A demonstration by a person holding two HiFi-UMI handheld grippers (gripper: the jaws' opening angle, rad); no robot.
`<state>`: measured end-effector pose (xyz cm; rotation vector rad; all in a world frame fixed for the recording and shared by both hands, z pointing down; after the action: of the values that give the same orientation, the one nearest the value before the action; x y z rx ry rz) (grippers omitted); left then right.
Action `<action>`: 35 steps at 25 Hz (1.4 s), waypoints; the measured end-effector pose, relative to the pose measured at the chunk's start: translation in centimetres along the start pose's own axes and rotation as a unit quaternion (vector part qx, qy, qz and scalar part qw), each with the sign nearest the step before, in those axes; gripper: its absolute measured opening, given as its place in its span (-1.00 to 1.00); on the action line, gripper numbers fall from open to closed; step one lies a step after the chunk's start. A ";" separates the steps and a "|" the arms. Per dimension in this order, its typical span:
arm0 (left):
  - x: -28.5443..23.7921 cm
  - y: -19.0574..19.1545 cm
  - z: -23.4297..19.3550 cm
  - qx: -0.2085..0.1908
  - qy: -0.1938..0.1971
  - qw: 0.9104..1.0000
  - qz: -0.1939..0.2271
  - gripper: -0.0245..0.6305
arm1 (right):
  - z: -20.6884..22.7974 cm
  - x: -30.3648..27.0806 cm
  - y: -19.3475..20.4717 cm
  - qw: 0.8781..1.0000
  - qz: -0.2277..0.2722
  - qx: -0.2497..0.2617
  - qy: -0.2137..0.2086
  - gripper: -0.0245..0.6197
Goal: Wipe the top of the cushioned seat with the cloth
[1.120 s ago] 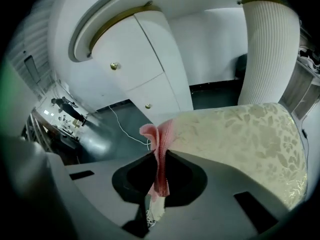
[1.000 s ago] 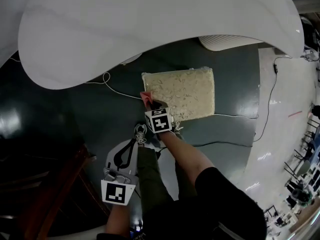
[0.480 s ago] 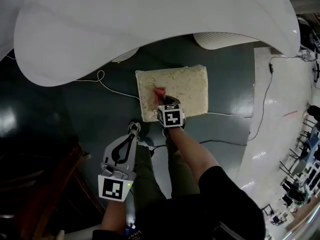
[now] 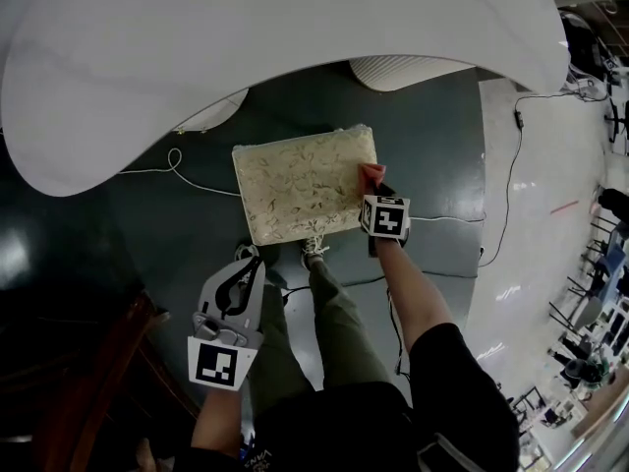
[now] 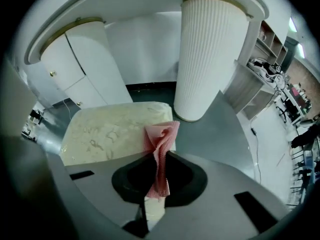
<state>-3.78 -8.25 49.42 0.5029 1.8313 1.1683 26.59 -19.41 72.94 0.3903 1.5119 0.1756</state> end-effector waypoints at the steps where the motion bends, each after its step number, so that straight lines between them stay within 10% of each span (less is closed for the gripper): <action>1: -0.4 -0.2 0.3 -0.002 0.006 1.000 -0.004 -0.87 | 1.3 0.1 0.0 1.000 -0.004 -0.002 0.013 -0.84; 11: -1.6 -1.0 1.3 -0.011 0.020 1.000 -0.008 -0.87 | 3.6 2.1 0.0 0.999 0.017 -0.025 0.026 -0.84; 25: 3.8 0.5 -1.7 0.006 -0.024 1.000 0.005 -0.87 | -21.8 4.3 5.5 0.975 0.007 0.059 -0.216 -0.84; 35: 8.1 3.3 -4.4 0.018 -0.051 0.998 -0.021 -0.87 | -28.7 1.4 9.0 0.973 -0.049 0.096 -0.205 -0.84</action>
<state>-12.19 -3.17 49.35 0.5329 1.7688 1.0649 -0.55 -6.53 74.53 0.4736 1.1386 -0.1254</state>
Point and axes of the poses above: the fingertips, and each gripper's own axes: x backward along the fingers, z to its right, y out of its underside, the point moved 7 cm from there along x, backward along the fingers, and after that the axes turned 4 degrees about -x, right-handed, at the moved point
